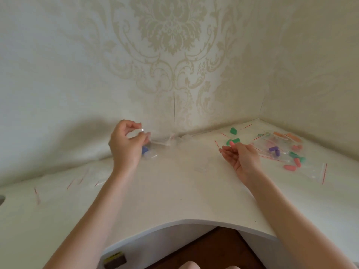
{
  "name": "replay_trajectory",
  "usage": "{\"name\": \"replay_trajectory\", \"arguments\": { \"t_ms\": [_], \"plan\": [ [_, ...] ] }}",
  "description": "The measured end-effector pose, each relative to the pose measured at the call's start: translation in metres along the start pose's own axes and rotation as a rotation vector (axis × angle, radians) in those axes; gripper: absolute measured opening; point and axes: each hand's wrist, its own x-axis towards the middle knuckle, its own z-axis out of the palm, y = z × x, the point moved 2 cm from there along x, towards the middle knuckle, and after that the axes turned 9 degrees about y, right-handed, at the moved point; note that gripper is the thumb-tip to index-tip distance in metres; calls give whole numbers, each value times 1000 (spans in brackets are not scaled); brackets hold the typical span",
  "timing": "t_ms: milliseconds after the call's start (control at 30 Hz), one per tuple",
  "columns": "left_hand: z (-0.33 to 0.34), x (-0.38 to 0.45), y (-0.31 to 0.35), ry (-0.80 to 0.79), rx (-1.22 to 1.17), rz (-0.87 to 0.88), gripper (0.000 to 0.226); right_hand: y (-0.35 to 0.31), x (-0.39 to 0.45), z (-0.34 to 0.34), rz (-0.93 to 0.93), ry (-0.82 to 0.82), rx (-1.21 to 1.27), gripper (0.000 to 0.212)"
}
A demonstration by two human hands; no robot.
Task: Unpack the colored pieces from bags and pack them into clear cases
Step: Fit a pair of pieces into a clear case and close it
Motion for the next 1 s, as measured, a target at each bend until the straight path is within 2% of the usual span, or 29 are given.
{"name": "replay_trajectory", "arguments": {
  "t_ms": [67, 200, 400, 500, 567, 700, 800, 867, 933, 1000],
  "plan": [
    [-36, 14, 3, 95, 77, 39, 23, 0, 2, -1, -4, 4, -17, 2],
    [-93, 37, 0, 261, 228, 122, 25, 2, -2, -1, -10, -28, -103, 19],
    [-118, 41, -16, 243, 813, 233, 23, 3, -5, 0, -19, 26, -137, 31],
    [-114, 39, -20, 214, 1019, 212, 24, 2, -4, -2, -14, 64, -132, 31],
    [-109, 36, -19, 255, 1088, 235, 24, 1, -6, -2, -9, 76, -123, 30],
    [-96, 29, -15, 308, 1092, 388, 21, 2, -8, 2, 3, 84, -101, 29],
    [-81, 22, -14, 260, 1065, 477, 17, 2, -6, 2, -23, 87, -147, 29],
    [-66, 17, -13, 171, 1000, 590, 15, 4, -3, 1, -54, 68, -204, 28],
    [-44, 12, -11, -37, 849, 692, 16, 7, 0, -1, -92, 10, -264, 30],
    [-14, 1, -9, -285, 661, 723, 17, 10, 1, -2, -140, -57, -346, 29]
  ]
}}
